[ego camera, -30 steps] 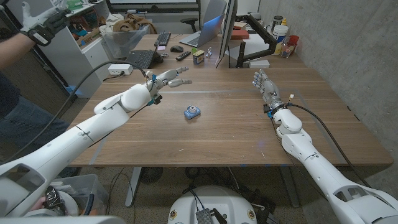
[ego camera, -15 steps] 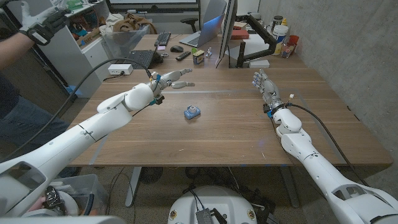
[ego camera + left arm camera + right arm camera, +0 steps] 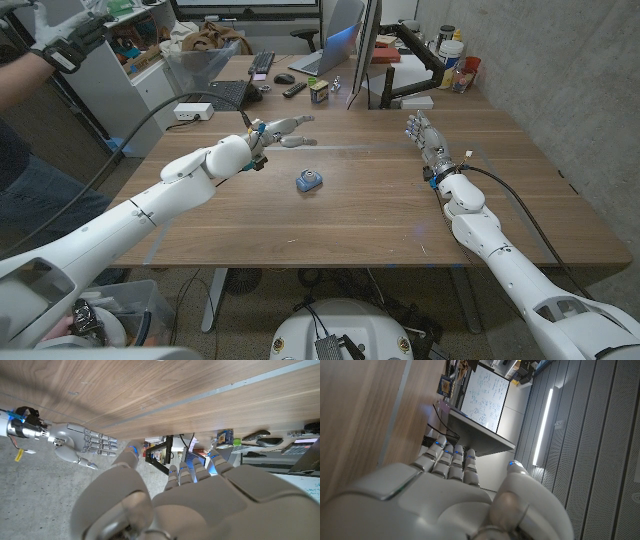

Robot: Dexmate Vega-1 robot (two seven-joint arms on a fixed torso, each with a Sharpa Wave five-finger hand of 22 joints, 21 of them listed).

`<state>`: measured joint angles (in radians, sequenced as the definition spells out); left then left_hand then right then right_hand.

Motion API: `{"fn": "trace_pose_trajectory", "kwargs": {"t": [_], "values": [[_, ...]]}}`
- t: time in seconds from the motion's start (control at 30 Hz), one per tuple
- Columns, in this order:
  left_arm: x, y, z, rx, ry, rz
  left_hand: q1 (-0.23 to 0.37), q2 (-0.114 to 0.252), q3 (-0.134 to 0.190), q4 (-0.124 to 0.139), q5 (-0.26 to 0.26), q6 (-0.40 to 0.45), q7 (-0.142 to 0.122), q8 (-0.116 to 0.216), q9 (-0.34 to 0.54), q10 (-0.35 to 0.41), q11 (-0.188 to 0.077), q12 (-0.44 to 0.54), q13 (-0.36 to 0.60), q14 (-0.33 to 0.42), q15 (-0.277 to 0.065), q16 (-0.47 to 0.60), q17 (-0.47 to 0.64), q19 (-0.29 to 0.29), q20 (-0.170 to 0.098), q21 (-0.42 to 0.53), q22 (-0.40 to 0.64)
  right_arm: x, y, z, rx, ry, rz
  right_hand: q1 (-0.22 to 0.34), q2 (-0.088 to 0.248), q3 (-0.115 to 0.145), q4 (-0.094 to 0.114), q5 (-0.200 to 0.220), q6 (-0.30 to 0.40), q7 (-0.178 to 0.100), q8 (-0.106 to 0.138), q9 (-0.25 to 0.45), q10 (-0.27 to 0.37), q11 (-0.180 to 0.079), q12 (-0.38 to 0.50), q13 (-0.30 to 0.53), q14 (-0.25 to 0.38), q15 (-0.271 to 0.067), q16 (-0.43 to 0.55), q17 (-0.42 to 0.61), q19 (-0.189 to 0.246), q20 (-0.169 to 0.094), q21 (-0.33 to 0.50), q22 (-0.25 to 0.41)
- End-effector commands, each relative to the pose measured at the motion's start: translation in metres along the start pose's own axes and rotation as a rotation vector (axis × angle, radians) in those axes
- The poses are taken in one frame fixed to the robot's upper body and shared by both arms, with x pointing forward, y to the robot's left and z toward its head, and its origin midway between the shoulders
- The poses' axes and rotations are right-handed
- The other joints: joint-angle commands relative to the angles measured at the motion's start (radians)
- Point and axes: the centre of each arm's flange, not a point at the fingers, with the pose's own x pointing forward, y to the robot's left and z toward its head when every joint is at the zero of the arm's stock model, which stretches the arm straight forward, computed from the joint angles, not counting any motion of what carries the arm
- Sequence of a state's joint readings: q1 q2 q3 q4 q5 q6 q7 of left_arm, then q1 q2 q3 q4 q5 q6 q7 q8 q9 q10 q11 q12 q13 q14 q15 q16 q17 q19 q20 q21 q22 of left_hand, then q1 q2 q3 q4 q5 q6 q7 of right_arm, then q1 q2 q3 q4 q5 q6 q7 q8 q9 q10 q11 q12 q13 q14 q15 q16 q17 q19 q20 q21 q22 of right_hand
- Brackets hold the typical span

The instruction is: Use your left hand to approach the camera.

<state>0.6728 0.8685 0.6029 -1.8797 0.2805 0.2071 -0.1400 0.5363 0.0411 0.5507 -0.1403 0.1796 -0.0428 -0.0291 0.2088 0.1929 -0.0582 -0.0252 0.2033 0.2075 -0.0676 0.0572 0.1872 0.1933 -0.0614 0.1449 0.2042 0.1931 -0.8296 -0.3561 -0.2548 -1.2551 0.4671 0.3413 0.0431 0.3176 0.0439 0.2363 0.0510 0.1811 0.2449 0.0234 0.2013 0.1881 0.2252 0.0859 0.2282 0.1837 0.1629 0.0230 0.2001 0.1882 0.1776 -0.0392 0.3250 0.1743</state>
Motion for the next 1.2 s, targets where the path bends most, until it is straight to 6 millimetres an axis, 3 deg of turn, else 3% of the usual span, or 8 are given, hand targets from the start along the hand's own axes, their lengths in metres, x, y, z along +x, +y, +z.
{"fn": "trace_pose_trajectory", "kwargs": {"t": [0.03, 1.2], "values": [[0.005, -0.011, 0.009, 0.053, -0.007, -0.047, 0.007, -0.004, 0.002, -0.010, 0.001, -0.008, -0.008, -0.005, 0.004, -0.009, -0.002, 0.004, 0.003, -0.007, -0.001, 0.002, 0.002, 0.002, 0.009, 0.005, 0.004, -0.002, -0.001, -0.001, 0.001, 0.004, -0.004, -0.004, 0.008, 0.002, -0.008, 0.000, 0.006, -0.002, 0.001, 0.002, 0.012, -0.003, 0.000, 0.004, 0.006, 0.001, 0.001, 0.004, 0.010, 0.003, -0.005, 0.006], [0.015, -0.043, 0.007, 0.074, -0.015, -0.156, 0.017, -0.012, 0.000, -0.009, 0.003, -0.003, -0.010, -0.003, 0.005, -0.011, 0.001, 0.008, 0.005, -0.009, 0.000, 0.006, 0.004, 0.002, 0.009, 0.009, 0.005, 0.003, 0.003, -0.004, 0.009, 0.004, -0.013, -0.006, 0.010, 0.001, -0.011, 0.000, 0.008, -0.003, 0.000, 0.002, 0.016, -0.006, -0.001, 0.004, 0.011, 0.000, 0.001, 0.005, 0.015, 0.003, -0.013, 0.006]]}}
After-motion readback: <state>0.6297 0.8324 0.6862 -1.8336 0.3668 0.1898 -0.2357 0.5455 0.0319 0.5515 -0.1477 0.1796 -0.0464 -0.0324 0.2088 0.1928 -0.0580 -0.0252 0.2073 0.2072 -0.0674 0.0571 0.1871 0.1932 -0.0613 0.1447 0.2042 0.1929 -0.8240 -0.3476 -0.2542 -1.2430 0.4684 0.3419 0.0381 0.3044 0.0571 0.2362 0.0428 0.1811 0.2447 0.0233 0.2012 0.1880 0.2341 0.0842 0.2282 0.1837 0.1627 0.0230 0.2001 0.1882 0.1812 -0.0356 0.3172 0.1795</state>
